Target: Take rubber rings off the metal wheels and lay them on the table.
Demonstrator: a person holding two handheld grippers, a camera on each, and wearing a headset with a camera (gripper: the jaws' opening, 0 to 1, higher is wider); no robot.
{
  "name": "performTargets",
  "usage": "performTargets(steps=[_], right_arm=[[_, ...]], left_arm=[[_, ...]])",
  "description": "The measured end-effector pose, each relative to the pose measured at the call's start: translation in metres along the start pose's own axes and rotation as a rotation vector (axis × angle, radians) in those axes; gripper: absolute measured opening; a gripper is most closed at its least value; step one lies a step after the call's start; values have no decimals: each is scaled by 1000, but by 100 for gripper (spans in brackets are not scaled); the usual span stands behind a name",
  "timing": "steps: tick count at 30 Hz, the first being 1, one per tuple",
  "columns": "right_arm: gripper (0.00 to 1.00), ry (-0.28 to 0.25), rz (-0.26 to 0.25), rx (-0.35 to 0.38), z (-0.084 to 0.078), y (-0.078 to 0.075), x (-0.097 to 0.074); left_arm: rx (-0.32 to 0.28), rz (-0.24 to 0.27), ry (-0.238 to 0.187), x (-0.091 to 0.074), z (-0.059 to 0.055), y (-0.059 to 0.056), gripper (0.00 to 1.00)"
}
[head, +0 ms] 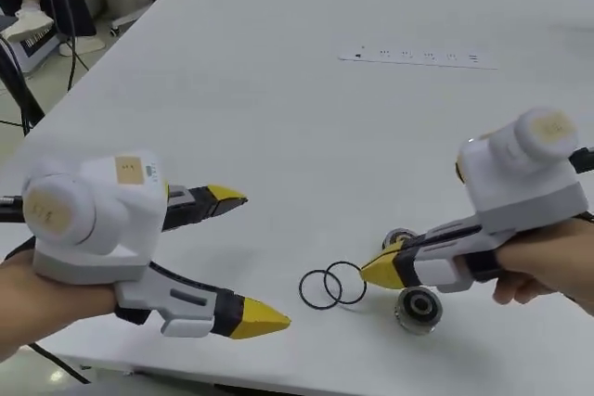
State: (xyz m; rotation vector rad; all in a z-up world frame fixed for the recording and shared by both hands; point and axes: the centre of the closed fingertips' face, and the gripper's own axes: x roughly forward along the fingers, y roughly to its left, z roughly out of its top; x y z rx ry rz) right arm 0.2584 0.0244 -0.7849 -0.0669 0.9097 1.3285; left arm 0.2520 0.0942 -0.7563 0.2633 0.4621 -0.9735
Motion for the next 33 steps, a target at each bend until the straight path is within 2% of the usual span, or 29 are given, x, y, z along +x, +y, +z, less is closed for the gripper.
performTargets(steps=[10, 13, 16, 26, 29, 33], right_arm=[[0, 25, -50, 7, -6, -10, 5], [0, 35, -64, -18, -8, -12, 3], [3, 36, -74, -12, -8, -14, 1], [7, 11, -93, -31, -1, -11, -15], [9, 5, -116, -48, 1, -12, -21], [10, -23, -122, -46, 4, -12, -31]], left_arm=[[-2, 1, -9, -5, 2, -4, 87], [-9, 3, -21, -6, 5, -5, 87], [-21, 6, -33, -7, 7, -4, 87], [-10, 6, -33, -10, 9, -4, 87], [-1, 10, -34, -10, 10, -3, 87], [-6, 6, -40, -11, 12, -3, 87]])
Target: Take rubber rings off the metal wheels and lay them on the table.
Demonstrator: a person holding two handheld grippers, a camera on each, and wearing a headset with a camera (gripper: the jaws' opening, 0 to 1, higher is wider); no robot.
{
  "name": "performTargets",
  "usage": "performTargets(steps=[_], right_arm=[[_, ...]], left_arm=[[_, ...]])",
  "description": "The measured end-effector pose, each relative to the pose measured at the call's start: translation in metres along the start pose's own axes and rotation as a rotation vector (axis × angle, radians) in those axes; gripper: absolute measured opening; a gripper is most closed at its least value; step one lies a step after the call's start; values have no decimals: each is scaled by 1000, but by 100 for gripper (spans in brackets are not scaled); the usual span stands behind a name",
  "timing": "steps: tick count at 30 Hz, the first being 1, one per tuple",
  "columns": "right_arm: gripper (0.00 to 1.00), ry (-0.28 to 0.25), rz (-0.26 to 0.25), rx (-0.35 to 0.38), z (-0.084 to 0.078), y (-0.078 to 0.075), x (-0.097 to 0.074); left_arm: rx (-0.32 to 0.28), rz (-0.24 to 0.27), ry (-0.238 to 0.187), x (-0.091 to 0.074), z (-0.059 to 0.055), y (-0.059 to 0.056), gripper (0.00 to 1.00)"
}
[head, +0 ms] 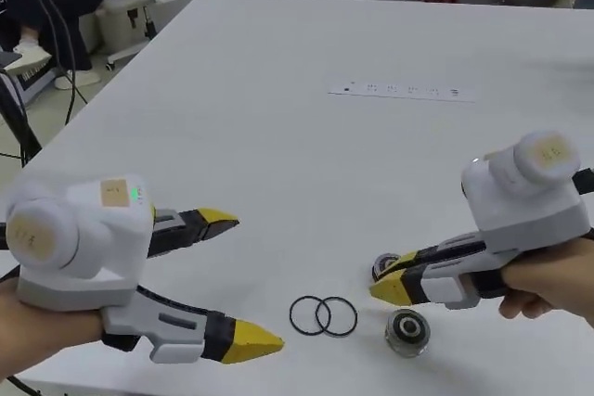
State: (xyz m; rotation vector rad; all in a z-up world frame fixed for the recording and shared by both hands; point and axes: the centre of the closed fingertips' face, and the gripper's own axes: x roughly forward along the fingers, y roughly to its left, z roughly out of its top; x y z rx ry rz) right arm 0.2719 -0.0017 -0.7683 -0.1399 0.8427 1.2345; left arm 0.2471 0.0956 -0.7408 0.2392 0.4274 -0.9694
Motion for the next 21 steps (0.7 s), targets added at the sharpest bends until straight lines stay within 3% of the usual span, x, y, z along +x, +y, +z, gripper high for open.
performTargets(steps=[7, 21], right_arm=[[14, -55, -12, 14, 9, 4, -20], [26, -115, -71, 16, 8, 2, -50]], left_arm=[[17, -7, 0, -1, 2, -1, 88], [34, -22, -1, -4, 7, 2, 88]])
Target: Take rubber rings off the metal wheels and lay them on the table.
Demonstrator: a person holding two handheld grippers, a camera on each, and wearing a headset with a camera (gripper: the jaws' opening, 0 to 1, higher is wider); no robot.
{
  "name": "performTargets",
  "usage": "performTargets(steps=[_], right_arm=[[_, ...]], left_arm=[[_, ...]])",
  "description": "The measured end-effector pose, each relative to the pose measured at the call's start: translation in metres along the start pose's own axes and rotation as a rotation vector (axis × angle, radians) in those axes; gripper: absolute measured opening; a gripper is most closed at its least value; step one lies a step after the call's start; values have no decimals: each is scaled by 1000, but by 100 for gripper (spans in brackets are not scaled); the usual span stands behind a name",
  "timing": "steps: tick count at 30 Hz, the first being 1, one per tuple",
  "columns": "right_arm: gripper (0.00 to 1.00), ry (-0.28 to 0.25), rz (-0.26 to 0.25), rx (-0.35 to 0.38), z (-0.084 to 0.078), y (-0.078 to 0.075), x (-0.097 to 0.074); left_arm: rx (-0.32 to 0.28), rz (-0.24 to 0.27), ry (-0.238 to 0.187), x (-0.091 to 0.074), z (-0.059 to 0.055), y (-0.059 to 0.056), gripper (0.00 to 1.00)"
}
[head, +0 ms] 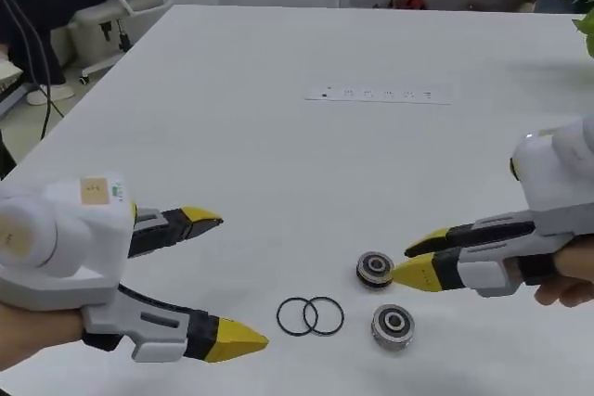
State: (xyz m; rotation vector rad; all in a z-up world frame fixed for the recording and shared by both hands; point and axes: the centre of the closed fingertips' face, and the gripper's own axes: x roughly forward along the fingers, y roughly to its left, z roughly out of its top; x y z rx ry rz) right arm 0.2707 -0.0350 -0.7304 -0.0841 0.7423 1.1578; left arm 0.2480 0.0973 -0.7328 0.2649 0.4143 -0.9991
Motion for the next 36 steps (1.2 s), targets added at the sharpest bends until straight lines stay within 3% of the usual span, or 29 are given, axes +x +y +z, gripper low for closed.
performTargets(steps=[13, 22, 30, 36], right_arm=[[28, -24, -53, 19, -7, -9, -11], [28, -36, -107, 65, -20, -21, -23], [27, -56, -137, 101, -28, -25, -32], [27, -57, -148, 112, -33, -27, -36]], left_arm=[[10, -17, -14, 2, 17, 9, 90], [52, -45, -38, 10, 37, 4, 90], [73, -48, -66, 15, 56, 7, 87], [79, -44, -78, 20, 64, 11, 86]])
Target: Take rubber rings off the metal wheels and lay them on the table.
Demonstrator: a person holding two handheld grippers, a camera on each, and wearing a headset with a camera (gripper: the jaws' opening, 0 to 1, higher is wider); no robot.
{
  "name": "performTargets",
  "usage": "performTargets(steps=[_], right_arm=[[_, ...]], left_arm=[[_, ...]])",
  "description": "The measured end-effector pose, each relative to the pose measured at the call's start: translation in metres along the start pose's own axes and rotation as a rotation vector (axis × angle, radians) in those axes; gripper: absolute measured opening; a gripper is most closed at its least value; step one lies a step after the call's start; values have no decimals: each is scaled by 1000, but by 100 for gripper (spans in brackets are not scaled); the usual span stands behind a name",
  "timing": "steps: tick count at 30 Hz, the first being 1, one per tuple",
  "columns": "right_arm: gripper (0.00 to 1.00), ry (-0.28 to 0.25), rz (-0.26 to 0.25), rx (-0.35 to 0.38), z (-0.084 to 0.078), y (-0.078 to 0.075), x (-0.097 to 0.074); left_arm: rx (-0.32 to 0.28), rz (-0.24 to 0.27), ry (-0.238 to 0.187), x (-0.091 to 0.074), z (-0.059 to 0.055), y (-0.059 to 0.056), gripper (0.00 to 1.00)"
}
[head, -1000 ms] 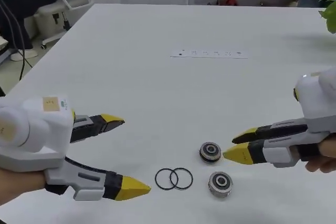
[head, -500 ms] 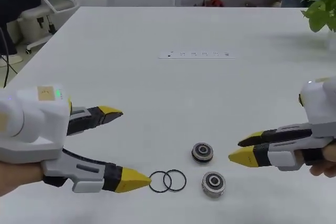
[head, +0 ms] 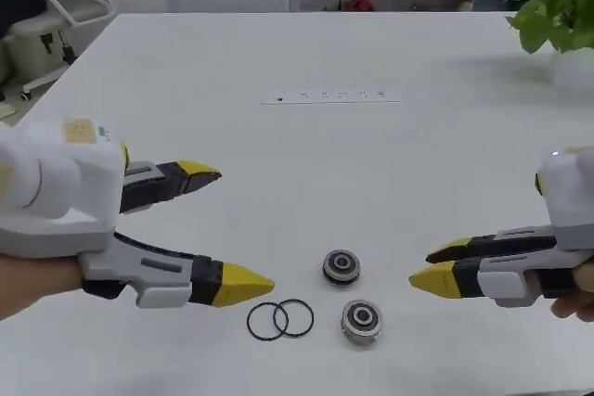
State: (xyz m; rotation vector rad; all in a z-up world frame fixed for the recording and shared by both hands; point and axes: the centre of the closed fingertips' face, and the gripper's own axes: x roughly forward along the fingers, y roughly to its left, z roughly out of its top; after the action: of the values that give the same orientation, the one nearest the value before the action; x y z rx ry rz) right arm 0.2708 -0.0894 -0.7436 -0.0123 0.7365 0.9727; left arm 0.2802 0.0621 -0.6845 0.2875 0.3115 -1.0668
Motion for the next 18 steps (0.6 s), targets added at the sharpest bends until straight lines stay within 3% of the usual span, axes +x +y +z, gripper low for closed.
performTargets(steps=[10, 18], right_arm=[[26, -5, -12, 14, -4, -5, -5], [25, -8, -11, 13, -5, -6, -8]], left_arm=[[35, 7, -2, 12, 1, 4, 80], [51, 5, -45, 27, 14, 6, 71]])
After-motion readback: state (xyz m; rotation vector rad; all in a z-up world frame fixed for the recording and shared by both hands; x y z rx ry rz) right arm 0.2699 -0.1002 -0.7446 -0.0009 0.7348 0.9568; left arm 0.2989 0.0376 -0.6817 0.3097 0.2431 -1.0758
